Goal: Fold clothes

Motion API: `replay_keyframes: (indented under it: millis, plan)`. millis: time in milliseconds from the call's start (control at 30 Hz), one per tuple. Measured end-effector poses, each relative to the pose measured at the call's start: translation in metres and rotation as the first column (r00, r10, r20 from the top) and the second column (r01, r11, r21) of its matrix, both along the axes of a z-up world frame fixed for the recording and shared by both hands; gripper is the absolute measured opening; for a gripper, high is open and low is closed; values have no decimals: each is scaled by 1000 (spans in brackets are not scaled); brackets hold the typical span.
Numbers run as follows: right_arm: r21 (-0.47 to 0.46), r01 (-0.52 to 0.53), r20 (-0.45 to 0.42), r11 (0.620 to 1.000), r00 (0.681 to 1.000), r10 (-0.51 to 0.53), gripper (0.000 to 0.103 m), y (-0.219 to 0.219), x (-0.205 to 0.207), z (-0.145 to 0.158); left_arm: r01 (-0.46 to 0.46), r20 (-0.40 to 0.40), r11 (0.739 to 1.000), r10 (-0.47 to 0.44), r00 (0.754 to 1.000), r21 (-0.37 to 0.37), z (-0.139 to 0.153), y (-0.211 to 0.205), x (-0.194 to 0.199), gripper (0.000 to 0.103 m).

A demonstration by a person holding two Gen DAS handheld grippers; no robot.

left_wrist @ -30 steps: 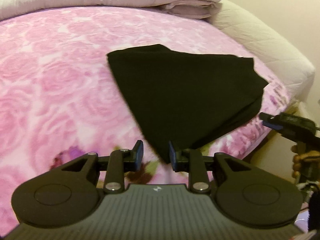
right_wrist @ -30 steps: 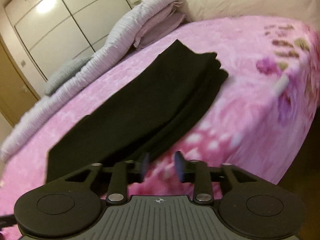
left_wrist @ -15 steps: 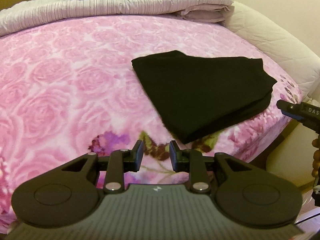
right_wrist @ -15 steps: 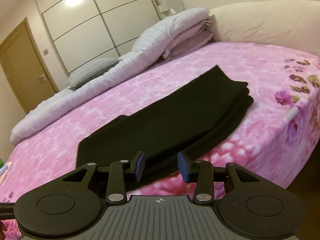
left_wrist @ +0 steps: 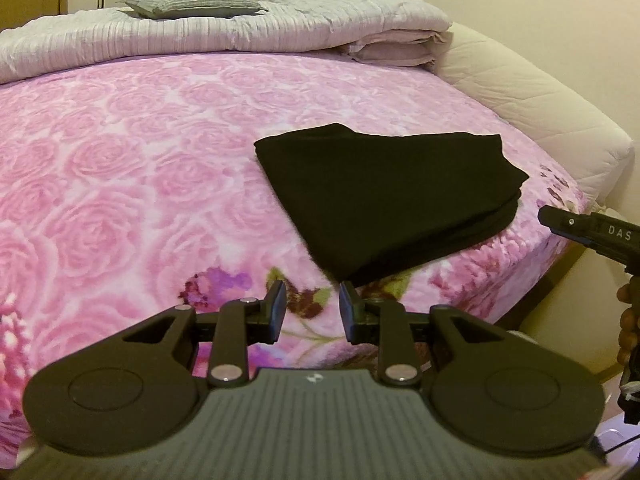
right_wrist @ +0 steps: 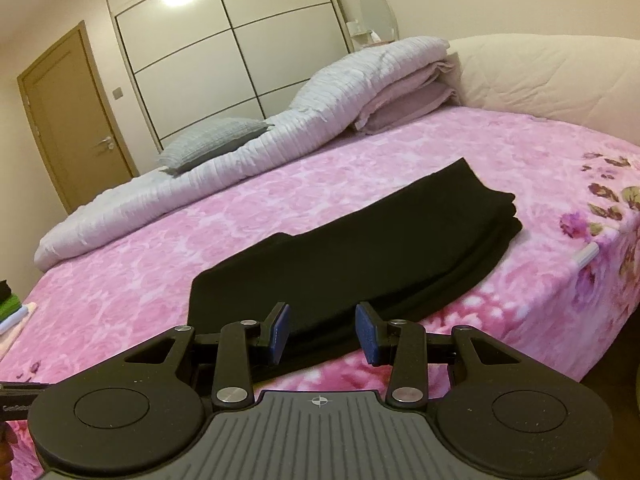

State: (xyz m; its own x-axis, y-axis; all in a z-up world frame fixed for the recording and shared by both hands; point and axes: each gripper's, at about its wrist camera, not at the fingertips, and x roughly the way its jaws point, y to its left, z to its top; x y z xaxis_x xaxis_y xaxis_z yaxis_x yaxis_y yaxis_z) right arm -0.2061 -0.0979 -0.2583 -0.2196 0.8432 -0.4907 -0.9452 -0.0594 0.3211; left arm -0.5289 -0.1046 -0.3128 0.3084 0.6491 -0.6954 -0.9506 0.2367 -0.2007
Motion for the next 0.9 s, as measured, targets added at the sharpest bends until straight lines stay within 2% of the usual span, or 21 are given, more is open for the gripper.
replay_keyframes:
  millis: [133,233,300,333,367,400,467,533,667,700,833,900]
  plan:
    - [4,-47,28,999,999,47,40,10,-8,-4,-17,13,999,18,1000,-27,-9,10,-7,24]
    - [19,-132,120,991,984,129,40,18,-26,-10,-37,26,998,38,999,-57,-20,20,-16,24]
    - [19,-221,236,975,949,211,41,21,-46,-20,-44,34,996,47,998,-75,-27,28,-20,24]
    - [16,-261,293,965,924,246,45,22,-56,-25,-43,34,995,46,998,-85,-31,32,-22,24]
    - [10,-301,348,954,895,279,61,23,-66,-31,-41,34,995,44,998,-96,-35,35,-23,24]
    - [2,-339,402,941,862,310,69,24,-76,-36,-37,34,994,41,999,-103,-38,38,-24,24]
    - [-4,-413,511,911,782,357,69,21,-95,-47,-27,45,993,32,998,-116,-44,41,-26,24]
    - [2,-470,627,883,688,365,69,17,-112,-58,-10,67,992,18,998,-127,-50,43,-27,24]
    - [-37,-578,778,815,496,386,69,11,-131,-83,24,96,991,-11,995,-132,-56,44,-28,24]
    - [-50,-600,811,799,442,383,69,10,-135,-91,31,101,991,-18,995,-129,-57,45,-28,24]
    - [-119,-651,889,750,266,372,69,12,-142,-117,42,114,992,-28,993,-122,-62,49,-30,24]
    - [-132,-671,915,730,201,350,69,10,-147,-130,43,114,992,-29,993,-121,-64,53,-31,24]
